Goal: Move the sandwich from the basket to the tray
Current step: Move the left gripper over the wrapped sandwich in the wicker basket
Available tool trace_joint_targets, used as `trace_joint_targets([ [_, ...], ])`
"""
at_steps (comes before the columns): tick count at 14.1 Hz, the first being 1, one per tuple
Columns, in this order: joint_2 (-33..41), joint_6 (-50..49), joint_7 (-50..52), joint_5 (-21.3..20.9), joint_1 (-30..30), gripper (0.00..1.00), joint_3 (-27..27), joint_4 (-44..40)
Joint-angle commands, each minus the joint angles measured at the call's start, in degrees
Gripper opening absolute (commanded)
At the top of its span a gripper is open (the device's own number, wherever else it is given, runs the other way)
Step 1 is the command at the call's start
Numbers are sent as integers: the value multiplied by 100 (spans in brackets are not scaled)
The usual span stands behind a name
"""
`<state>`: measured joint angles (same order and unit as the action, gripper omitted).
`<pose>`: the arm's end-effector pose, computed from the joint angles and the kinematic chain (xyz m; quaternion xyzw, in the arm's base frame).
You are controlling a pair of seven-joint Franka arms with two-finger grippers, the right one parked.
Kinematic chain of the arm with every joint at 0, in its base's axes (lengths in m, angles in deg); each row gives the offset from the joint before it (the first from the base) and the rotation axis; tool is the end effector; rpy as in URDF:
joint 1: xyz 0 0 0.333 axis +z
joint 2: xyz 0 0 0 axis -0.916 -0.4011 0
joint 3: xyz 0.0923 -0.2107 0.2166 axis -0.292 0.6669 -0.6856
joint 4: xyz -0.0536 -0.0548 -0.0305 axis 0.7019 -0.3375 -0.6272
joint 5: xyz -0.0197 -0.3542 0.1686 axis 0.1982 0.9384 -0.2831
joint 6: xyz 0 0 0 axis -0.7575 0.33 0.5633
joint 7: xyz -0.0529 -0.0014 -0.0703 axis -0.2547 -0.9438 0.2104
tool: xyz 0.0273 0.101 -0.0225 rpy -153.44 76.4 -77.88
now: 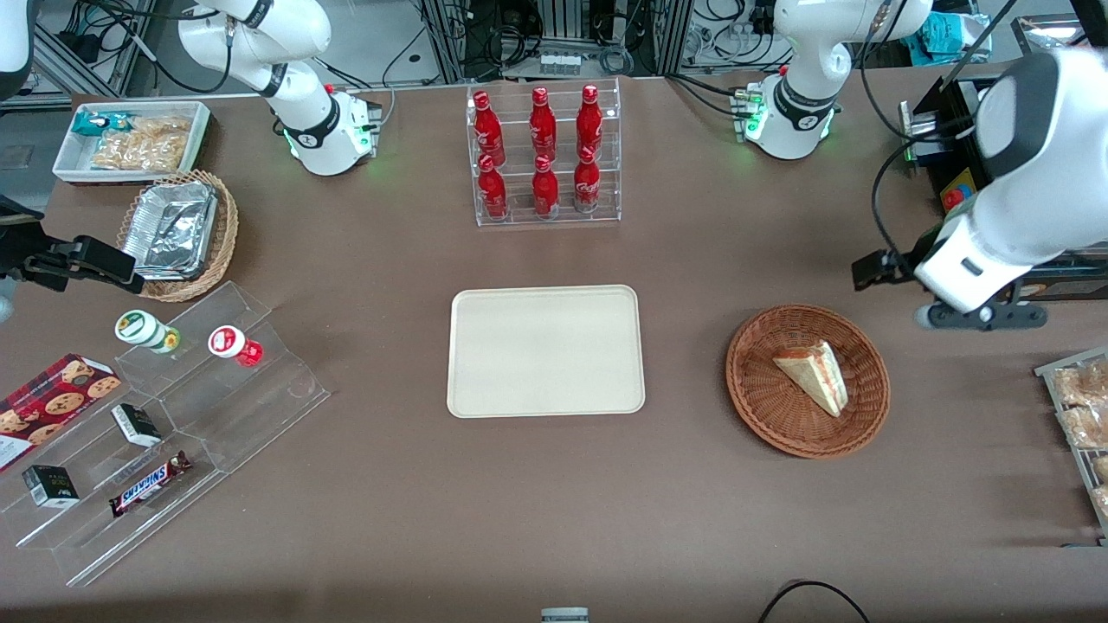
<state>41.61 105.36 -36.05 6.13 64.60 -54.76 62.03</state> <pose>0.5710 -0.0656 0.4863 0.9978 -0.0078 -0.0658 0.0076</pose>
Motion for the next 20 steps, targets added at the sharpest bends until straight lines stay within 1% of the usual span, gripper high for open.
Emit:
trace_joint_targets([
  [1, 132, 1273, -21, 25, 44, 100, 27, 1069],
  [4, 36, 2785, 338, 33, 61, 100, 9, 1966],
  [6, -34, 3595, 994, 51, 166, 100, -17, 2380],
  [11, -482, 3792, 4069, 86, 141, 100, -8, 2215],
  [13, -666, 3792, 4819, 69, 114, 100, 0, 2005],
  [17, -860, 3792, 4936, 68, 114, 100, 9, 1872],
  [20, -1229, 3792, 5102, 112, 53, 100, 18, 1609],
])
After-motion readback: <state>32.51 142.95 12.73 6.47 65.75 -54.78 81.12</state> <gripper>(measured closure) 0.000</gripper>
